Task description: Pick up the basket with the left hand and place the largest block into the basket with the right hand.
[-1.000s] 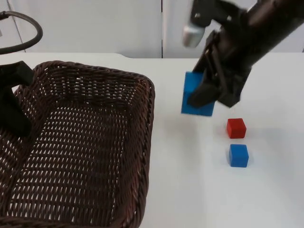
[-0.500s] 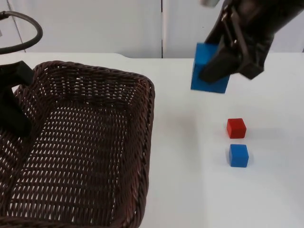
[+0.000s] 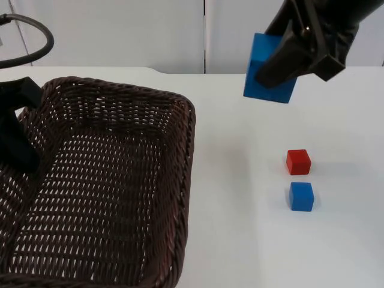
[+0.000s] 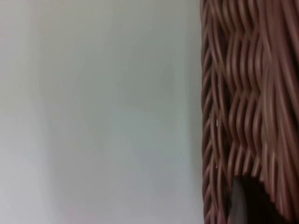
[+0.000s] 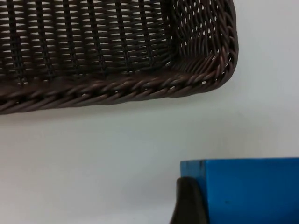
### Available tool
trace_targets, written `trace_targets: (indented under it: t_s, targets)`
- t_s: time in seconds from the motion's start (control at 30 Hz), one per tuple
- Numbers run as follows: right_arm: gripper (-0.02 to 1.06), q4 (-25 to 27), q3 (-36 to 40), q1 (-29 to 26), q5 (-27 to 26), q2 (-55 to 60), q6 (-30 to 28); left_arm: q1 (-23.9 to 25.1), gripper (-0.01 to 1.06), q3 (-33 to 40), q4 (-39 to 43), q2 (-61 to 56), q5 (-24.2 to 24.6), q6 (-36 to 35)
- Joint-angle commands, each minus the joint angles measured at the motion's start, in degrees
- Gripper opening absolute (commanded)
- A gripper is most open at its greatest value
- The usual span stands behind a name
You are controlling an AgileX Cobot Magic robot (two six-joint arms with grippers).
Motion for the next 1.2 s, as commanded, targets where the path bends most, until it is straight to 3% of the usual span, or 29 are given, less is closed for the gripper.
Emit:
trace_targets:
  t_s: [0.0, 0.17, 0.33, 0.47, 0.8, 0.97, 1.17]
  targets:
    - [0.0, 1.27, -0.23, 0.33, 0.46, -0.76, 1.54, 0.02, 0.0, -0.09, -1.74, -0.78, 0.14, -0.09]
    - [0.0, 6.37, -0.23, 0.69, 0.24, -0.76, 1.65, 0.02, 0.0, -0.09, -1.92, -0.78, -0.07, -0.09]
    - [0.0, 6.39, -0.23, 3.92, -1.54, -0.76, 1.65, 0.02, 0.0, -0.09, -2.01, -0.78, -0.07, -0.09]
    - [0.0, 6.17, -0.23, 9.21, -6.91, -0.14, 1.65, 0.02, 0.0, -0.09, -2.05, -0.78, -0.07, -0.09]
    - [0.0, 7.8, -0.23, 16.28, -15.73, 5.06, 2.28, 0.02, 0.0, -0.09, -2.05, -0.78, -0.07, -0.09]
    - [0.0, 14.47, -1.75, 16.98, -17.91, 8.09, 3.2, 0.02, 0.0, -0.09, -2.16, -0.78, 0.08, -0.09]
    - [0.0, 14.73, -6.33, 16.98, -17.67, 12.24, 7.39, 0.02, 0.0, -0.09, -2.16, -0.78, 0.29, -0.09]
